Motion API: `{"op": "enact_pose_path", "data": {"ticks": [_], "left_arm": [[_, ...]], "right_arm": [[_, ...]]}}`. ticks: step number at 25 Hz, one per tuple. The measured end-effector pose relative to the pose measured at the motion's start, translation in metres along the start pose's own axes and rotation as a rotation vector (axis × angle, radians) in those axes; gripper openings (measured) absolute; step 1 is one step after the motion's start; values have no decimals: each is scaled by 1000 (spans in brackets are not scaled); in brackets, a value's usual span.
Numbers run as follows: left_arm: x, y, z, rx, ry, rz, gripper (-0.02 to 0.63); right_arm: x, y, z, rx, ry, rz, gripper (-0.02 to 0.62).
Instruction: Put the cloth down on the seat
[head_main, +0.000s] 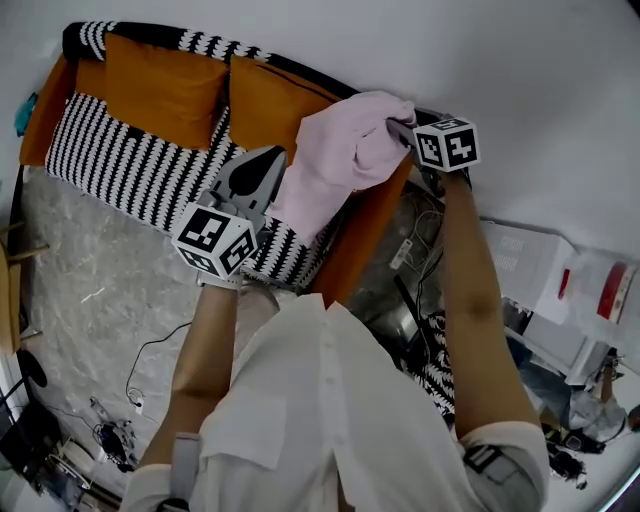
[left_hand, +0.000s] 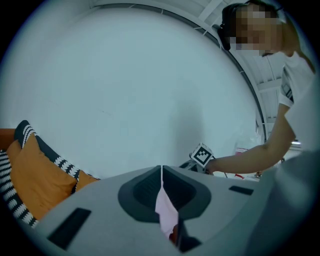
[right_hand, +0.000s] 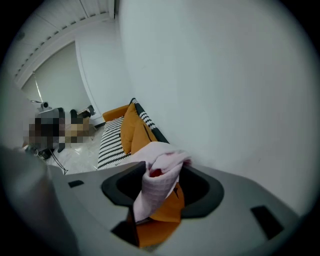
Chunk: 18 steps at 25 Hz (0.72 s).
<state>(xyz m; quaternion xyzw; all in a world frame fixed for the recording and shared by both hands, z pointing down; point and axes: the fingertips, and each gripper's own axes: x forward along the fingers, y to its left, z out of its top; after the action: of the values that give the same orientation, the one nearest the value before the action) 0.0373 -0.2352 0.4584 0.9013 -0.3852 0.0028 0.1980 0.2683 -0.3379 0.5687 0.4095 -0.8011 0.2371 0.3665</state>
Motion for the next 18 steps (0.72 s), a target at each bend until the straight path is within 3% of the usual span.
{"op": "enact_pose_path", "data": {"ticks": [6,18], "left_arm": [[-2,-5,3,10,-2,-3,25],[-8,-11,12,19,-19,-10,25]], "right_arm": [[-14,-10,1,-79,88,-112,238],[-53,7,32,-37,-124,-139,222]]}}
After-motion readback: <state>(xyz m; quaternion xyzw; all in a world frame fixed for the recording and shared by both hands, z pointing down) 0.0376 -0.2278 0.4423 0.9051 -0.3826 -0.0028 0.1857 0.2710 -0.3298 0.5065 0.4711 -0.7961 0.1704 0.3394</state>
